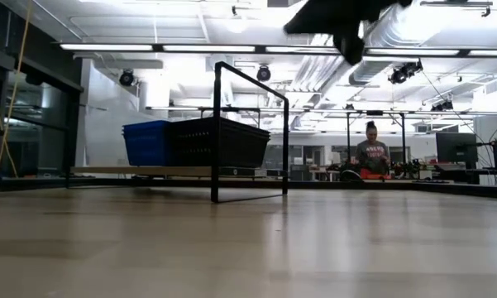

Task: Stack baskets on shelf by color
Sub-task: Return to Home Position

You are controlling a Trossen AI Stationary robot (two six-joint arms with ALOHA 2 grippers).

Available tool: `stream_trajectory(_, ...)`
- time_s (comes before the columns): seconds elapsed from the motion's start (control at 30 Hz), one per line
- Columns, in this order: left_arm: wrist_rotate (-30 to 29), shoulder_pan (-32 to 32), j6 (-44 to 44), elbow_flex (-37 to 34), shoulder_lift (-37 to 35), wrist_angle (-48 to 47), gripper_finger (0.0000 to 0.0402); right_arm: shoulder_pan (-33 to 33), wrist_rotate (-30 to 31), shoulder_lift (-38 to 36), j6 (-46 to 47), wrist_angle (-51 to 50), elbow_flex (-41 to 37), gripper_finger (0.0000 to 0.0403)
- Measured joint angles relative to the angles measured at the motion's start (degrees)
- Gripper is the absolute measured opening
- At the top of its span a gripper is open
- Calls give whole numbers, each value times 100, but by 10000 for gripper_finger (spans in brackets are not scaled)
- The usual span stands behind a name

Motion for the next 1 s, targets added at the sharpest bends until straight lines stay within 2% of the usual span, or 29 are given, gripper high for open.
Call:
stream_trajectory(0.1, 89, -93, -130, -837, -411, 782, 9, -2, 217, -363, 208, 2, 0, 0)
stream_trajectory(0.37, 211, -174, -563, -2352, -1052, 1723, 3, -55, 355, -979, 418, 47, 0, 0)
stream_trajectory(0.6, 194, -165, -958, -3409, -1441, 2601, 0, -55, 407, -1480, -94, -35, 0, 0)
stream_trajectory(0.73, 177, -165, -1272, -3893, -1641, 3132, 0, -55, 411, -1871, -132, -474, 0, 0)
stream_trajectory(0.87, -26, -165, -1354, -3912, -1747, 2688, 0, -34, 413, -2269, -61, -1248, -4, 0)
stream_trajectory(1.0, -141, -165, -1333, -3910, -1750, 2505, 0, 23, 352, -2820, -72, -1378, -469, 0)
